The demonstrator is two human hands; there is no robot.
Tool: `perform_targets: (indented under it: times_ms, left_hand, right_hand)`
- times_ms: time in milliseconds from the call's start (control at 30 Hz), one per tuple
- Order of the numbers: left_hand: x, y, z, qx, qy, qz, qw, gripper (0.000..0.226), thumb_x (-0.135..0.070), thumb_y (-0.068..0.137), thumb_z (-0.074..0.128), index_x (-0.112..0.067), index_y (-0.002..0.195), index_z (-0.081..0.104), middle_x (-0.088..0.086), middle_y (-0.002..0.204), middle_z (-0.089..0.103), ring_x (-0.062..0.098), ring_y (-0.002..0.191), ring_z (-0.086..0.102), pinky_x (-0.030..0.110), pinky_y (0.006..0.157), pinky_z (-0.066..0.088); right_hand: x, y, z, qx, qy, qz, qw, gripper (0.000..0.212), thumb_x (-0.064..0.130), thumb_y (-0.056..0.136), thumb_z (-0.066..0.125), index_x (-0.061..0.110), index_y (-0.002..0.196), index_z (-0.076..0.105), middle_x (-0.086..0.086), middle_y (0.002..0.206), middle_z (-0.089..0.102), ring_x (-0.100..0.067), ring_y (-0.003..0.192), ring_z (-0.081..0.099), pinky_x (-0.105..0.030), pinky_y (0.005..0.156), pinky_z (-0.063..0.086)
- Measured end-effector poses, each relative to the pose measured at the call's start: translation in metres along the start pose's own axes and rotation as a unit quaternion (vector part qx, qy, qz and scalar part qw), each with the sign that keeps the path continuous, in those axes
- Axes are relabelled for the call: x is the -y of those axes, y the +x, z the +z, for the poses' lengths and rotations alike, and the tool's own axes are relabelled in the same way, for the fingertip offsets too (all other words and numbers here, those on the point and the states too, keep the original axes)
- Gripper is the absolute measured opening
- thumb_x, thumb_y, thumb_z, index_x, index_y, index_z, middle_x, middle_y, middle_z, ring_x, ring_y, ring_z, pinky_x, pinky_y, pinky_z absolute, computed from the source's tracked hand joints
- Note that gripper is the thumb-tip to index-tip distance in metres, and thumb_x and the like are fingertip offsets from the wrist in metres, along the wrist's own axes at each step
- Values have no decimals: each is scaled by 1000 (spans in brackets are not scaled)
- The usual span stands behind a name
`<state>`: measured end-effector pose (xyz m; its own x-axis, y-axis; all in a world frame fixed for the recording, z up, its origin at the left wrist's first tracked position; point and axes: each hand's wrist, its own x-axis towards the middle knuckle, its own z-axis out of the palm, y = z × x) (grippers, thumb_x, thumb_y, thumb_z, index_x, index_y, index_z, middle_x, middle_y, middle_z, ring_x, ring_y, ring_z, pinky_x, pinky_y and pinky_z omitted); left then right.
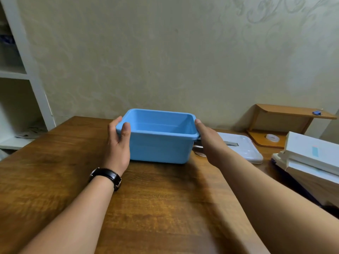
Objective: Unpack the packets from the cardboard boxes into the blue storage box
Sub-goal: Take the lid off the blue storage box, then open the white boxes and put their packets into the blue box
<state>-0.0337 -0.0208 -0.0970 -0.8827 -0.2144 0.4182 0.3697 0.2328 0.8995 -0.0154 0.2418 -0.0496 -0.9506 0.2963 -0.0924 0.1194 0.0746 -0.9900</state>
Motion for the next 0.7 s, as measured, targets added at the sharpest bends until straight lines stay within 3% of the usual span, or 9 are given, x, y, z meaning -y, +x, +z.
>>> perform_targets:
  times_ms: [167,267,333,433,500,567,633,700]
  left_hand:
    - [-8,-7,-7,10,15,14,1000,66,-66,103,43,-46,163,25,-18,168,30,4,143,36,34,112,35]
    - [-13,-1,-16,24,31,26,999,65,-62,102,47,-32,160,41,-9,172,30,9,155,30,36,125,30]
    - [-11,1,-26,37,63,33,997,68,-63,101,49,-30,160,42,-7,174,25,10,159,23,33,126,23]
    - [-14,-8,-41,-58,126,74,988,68,-66,102,48,-26,157,43,2,172,28,15,159,23,36,126,22]
    - [-23,-26,-35,-127,118,133,976,55,-57,104,51,-24,148,51,7,155,46,25,150,40,47,122,34]
    - [-42,-54,-12,-124,86,177,973,29,-44,104,55,-41,132,53,6,133,56,31,127,56,51,107,46]
    - [-73,-87,24,-32,29,158,986,15,-35,105,58,-38,118,55,7,119,63,19,105,62,41,93,51]
    - [-103,-115,69,78,28,129,988,11,-26,105,60,-26,116,61,0,109,67,10,93,61,21,84,48]
  right_hand:
    - [-2,-15,-11,-19,-2,-19,1000,74,71,98,48,20,151,53,-4,141,63,-21,116,68,-42,89,57]
    - [-5,-36,-15,-20,-10,-22,999,81,74,96,50,19,156,48,-6,147,59,-24,122,65,-46,99,58]
    - [-7,-53,-18,-28,-34,-21,999,98,85,84,49,23,159,43,-6,155,55,-28,130,63,-53,110,53]
    - [-18,-75,-34,-56,-59,-32,996,108,92,74,44,27,160,41,-5,159,54,-29,138,59,-57,114,50]
    - [-17,-96,-48,-67,-81,-46,993,94,84,85,44,26,159,42,-4,156,57,-28,137,59,-56,113,51]
    - [-16,-115,-68,-73,-108,-68,989,75,72,98,45,24,155,46,-3,151,61,-24,132,62,-53,112,53]
    - [-15,-129,-93,-93,-131,-99,982,63,64,103,46,22,150,52,-1,144,65,-20,128,64,-51,110,55]
    - [-11,-142,-122,-123,-153,-132,972,52,54,107,49,20,146,55,1,137,67,-18,124,65,-49,107,56]
